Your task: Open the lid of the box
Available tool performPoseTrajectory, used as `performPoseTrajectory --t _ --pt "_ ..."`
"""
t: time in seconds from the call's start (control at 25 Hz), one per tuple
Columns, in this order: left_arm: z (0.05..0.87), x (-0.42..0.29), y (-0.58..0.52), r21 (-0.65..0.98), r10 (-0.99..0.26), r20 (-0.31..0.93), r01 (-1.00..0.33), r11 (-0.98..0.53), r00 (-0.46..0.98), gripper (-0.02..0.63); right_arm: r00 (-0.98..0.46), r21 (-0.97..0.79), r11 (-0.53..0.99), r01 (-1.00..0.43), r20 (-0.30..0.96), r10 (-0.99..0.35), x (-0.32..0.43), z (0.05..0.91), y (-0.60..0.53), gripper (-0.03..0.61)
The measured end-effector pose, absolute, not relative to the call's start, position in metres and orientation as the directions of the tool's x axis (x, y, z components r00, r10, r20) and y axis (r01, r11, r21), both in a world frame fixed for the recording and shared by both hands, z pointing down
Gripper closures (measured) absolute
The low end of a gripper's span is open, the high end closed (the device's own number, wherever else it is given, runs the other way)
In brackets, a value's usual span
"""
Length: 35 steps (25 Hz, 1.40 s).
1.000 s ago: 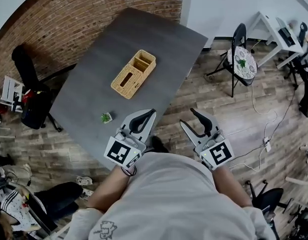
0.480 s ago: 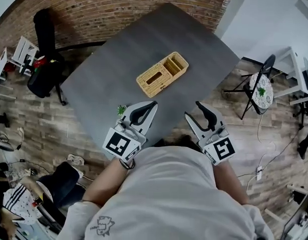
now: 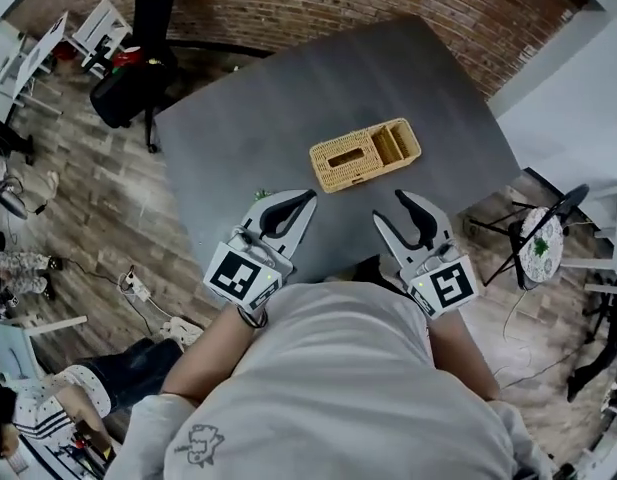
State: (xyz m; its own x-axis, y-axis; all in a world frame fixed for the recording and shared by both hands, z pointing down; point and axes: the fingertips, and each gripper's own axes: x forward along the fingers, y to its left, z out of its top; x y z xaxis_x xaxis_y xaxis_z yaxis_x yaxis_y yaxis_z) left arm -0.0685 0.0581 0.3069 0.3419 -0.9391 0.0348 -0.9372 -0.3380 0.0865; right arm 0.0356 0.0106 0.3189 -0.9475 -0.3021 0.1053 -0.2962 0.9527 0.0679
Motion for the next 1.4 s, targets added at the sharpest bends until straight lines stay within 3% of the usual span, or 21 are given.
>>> performPoseTrajectory --t 0.88,1.4 --pt "0.300 -0.042 -0.001 0.106 -0.989 0.083 -0.986 0.128 -0.119 0.603 -0.962 0.034 0.977 0.211 0.182 0.202 0.024 0.327 -0.090 0.376" --pt "0.336 -0.061 0.009 0.139 -0.971 0.142 -0.967 0.214 -0.195 0.603 -0.899 0.047 0.934 0.354 0.292 0.326 -0.010 0.373 -0.081 0.355"
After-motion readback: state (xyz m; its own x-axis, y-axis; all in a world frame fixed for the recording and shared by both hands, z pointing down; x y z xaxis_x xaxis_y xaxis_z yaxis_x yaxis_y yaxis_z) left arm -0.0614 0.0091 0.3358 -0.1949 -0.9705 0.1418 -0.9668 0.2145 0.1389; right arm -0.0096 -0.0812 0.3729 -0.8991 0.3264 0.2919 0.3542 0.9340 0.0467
